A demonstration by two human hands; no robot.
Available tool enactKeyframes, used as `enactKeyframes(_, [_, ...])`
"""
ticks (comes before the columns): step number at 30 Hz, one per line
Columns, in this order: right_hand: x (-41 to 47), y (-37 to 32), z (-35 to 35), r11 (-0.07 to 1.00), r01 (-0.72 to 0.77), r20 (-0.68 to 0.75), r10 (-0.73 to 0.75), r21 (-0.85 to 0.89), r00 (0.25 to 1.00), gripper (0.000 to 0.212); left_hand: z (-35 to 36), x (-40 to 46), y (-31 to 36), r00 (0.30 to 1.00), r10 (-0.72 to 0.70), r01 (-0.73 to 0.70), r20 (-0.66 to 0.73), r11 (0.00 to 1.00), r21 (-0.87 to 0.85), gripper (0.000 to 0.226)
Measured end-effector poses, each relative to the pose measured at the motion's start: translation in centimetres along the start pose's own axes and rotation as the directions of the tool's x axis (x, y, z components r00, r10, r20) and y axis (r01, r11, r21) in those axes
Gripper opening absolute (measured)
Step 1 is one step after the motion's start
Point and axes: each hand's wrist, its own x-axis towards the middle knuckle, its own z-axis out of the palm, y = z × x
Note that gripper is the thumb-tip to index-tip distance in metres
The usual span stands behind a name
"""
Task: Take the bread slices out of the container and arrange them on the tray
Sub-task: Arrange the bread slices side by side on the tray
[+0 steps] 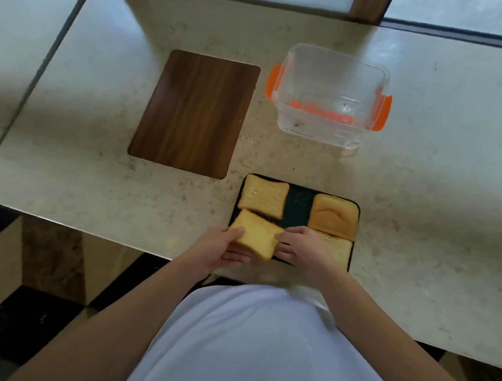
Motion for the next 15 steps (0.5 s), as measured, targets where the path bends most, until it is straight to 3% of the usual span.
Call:
enactKeyframes(2, [0.0, 0.1, 0.2, 0.986, -0.082, 0.033, 0.079, 0.143, 0.996, 0.037, -0.4, 0.5, -0.5, 0.997, 0.040, -0.037, -0.070, 0.998, 0.041, 0.024])
enactKeyframes(5, [0.2, 0.1, 0.3, 0.992, -0.052, 0.026, 0.049, 0.116, 0.998, 0.038, -0.6, 1.0, -0.9, 0.979, 0.131, -0.087, -0.155, 0.961, 0.262, 0.029])
enactKeyframes(7, [0.1, 0.2, 0.4, 0.999, 0.032, -0.040, -0.034, -0.041, 0.999, 0.040, -0.6, 1.1, -0.8, 0.971, 0.174, -0.092, -0.162, 0.904, 0.418, 0.032])
enactKeyframes(8, [0.3, 0.3, 0.4, 0.991, 0.068, -0.052, -0.074, -0.113, 0.996, 0.042, -0.7, 1.1, -0.6, 0.966, 0.211, -0.100, -0.149, 0.837, 0.538, 0.034])
enactKeyframes(10, [0.6, 0.7, 0.2, 0.985, 0.093, -0.055, -0.102, -0.145, 0.993, 0.042, -0.8, 1.1, -0.5, 0.946, 0.312, -0.115, -0.088, 0.578, 0.808, 0.037])
enactKeyframes(12, [0.6, 0.8, 0.0, 0.987, 0.112, -0.052, -0.119, -0.117, 0.992, 0.041, -0.9, 1.0, -0.2, 0.927, 0.375, -0.125, -0.022, 0.365, 0.923, 0.042])
enactKeyframes(15, [0.2, 1.0, -0.3, 0.984, 0.156, -0.034, -0.160, -0.086, 0.987, 0.044, -1.1, 1.0, 0.6, 0.927, 0.374, -0.150, 0.031, 0.293, 0.944, 0.047])
